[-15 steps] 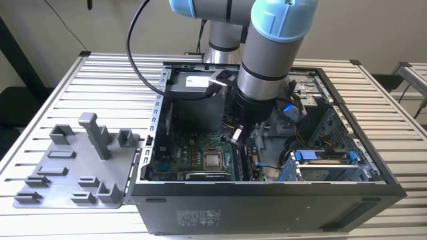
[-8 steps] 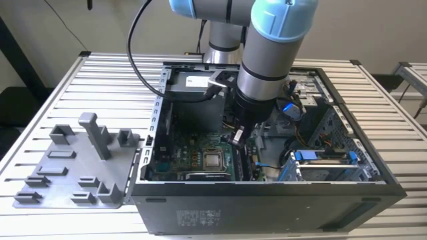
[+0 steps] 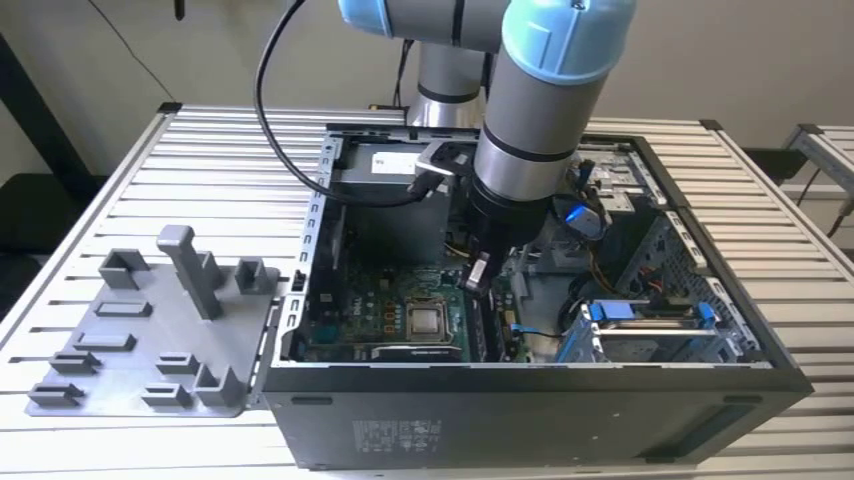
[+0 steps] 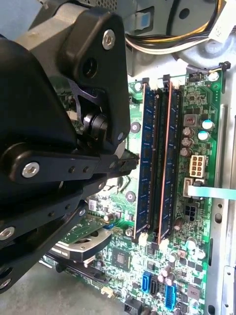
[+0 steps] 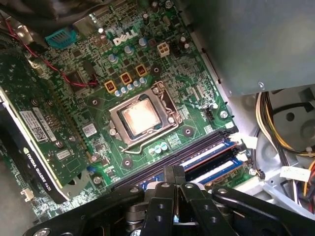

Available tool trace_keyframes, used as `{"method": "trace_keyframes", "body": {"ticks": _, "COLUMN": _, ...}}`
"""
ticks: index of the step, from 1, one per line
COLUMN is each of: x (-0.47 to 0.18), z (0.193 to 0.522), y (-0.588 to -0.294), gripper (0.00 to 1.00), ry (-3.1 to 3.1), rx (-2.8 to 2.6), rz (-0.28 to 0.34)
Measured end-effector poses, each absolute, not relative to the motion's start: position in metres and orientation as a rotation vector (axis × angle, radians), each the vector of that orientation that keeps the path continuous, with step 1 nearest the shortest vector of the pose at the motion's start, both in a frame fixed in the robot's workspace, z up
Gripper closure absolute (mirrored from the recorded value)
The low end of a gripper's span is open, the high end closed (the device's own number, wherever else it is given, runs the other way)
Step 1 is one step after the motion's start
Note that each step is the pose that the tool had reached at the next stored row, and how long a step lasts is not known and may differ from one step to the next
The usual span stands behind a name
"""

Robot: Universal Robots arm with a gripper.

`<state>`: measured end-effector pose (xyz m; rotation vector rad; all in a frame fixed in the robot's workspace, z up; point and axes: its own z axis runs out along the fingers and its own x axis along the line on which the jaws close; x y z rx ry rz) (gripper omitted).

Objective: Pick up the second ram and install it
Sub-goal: 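Press down the second ram until it locks into place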

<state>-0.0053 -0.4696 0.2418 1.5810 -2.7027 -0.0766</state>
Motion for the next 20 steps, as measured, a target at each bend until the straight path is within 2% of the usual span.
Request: {"method": "trace_keyframes", "body": {"ticks": 20, "x": -0.0053, "z": 0.2416, "y": -0.4696, "gripper": 0.89, "ry": -2.670, "rx": 1.634, "rz": -0.076}}
